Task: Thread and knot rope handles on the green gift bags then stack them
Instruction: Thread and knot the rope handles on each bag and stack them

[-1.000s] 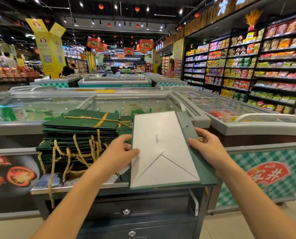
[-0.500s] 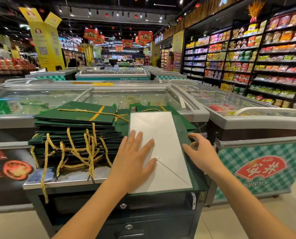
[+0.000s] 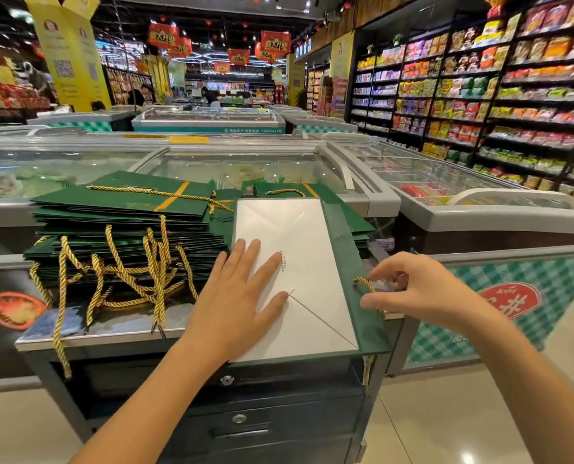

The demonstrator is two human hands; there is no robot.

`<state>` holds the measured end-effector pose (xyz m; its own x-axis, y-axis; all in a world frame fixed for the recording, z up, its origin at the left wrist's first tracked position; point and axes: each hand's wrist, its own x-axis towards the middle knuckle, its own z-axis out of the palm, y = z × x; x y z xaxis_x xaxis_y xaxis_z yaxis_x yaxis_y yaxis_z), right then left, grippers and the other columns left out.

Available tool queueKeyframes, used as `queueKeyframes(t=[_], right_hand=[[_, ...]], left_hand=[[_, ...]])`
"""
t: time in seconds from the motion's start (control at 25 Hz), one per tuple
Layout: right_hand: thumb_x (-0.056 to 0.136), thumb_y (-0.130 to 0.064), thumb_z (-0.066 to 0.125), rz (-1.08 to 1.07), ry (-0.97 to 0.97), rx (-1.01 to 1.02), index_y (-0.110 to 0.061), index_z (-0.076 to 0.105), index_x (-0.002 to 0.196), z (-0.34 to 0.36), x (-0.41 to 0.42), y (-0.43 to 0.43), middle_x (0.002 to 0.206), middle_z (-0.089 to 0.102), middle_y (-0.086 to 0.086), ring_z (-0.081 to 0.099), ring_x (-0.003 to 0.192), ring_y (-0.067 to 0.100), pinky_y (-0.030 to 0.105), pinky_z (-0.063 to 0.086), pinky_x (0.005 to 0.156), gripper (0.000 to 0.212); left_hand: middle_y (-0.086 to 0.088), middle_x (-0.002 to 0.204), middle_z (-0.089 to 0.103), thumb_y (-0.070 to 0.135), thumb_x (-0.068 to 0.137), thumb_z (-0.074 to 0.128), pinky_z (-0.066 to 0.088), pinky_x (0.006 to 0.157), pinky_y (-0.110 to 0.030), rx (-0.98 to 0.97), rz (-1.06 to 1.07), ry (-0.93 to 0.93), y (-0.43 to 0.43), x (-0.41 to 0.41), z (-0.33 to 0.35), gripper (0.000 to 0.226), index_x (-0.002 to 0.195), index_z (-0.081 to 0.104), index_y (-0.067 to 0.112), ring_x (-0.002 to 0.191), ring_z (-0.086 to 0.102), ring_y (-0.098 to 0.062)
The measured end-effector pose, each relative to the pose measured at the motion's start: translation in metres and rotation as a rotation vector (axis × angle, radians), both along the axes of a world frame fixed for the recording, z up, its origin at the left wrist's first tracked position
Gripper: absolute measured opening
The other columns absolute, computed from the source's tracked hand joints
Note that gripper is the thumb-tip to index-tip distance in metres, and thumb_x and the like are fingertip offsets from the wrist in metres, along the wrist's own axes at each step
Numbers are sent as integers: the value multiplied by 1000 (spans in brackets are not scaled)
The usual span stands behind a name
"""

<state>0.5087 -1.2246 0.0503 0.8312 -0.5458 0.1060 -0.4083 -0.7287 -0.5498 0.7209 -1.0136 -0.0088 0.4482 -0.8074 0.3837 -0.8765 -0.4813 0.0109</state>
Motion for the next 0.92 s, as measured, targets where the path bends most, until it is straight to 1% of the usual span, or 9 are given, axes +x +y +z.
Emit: queueKeyframes(t=[0.12, 0.2, 0.28, 0.44, 0.64, 0.72, 0.8, 0.88, 0.92], right_hand=[[85, -40, 78, 13, 12, -141, -28, 72, 85, -5, 3, 4, 110, 62, -10, 59, 96, 5, 28, 49, 84, 14], [91, -32, 72, 14, -105, 20, -19, 71, 85, -2, 7, 6, 97, 69, 3, 65, 84, 17, 38, 56, 82, 15], [96, -28, 66, 22, -266, 238, -9, 71, 87, 8, 9, 10, 87, 70, 14, 65, 74, 20, 34, 54, 75, 22], [101, -35, 55, 146, -425, 405, -2, 66, 82, 30, 18, 27, 72, 67, 7, 63, 68, 15, 25, 51, 70, 39], [105, -29, 48, 265, -624, 469, -4, 60, 86, 45, 39, 40, 75, 65, 7, 61, 67, 21, 29, 53, 64, 34], [106, -26, 47, 269, -585, 489, -2, 60, 89, 38, 50, 44, 77, 67, 7, 62, 66, 20, 31, 52, 64, 32], [106, -24, 48, 258, -501, 621, -2, 62, 93, 21, 63, 47, 82, 70, 10, 63, 69, 22, 35, 54, 67, 30], [106, -22, 50, 230, -485, 858, -1, 64, 101, 6, 74, 48, 92, 72, 17, 67, 74, 24, 36, 58, 70, 27], [106, -21, 50, 208, -515, 980, 1, 64, 105, 1, 77, 48, 97, 73, 19, 69, 77, 25, 35, 60, 72, 26]], left_hand=[[1, 167, -16, 69, 94, 2, -11, 125, -41, 8, 4, -13, -1, 0, -1, 70, 158, -4, 42, 151, -26, -17], [2, 167, -17, 70, 94, 1, -11, 124, -41, 13, 5, -10, 2, -1, -1, 70, 157, -7, 42, 150, -27, -17], [3, 166, -20, 69, 93, 1, -11, 124, -40, 21, 11, -3, 5, -3, -1, 69, 157, -9, 43, 149, -29, -16], [5, 166, -19, 69, 92, 1, -12, 124, -41, 7, 3, 35, 11, -6, -1, 70, 157, -7, 44, 149, -29, -15], [6, 166, -19, 70, 90, 0, -10, 124, -45, 30, 16, 42, 14, -10, 2, 71, 156, -9, 45, 149, -28, -15], [4, 168, -10, 69, 89, 6, -12, 123, -44, -1, 20, 54, 14, -14, 8, 73, 157, 1, 44, 152, -21, -16], [2, 167, 6, 67, 86, 13, -7, 120, -41, -28, 13, 56, 12, -19, 15, 74, 155, 18, 41, 153, -7, -20], [3, 154, 34, 63, 84, 24, 12, 110, -40, -87, -28, 35, 6, -20, 19, 69, 146, 40, 35, 145, 20, -22], [6, 138, 47, 59, 85, 33, 23, 103, -39, -145, -74, 49, 3, -21, 19, 60, 136, 50, 33, 133, 35, -19]])
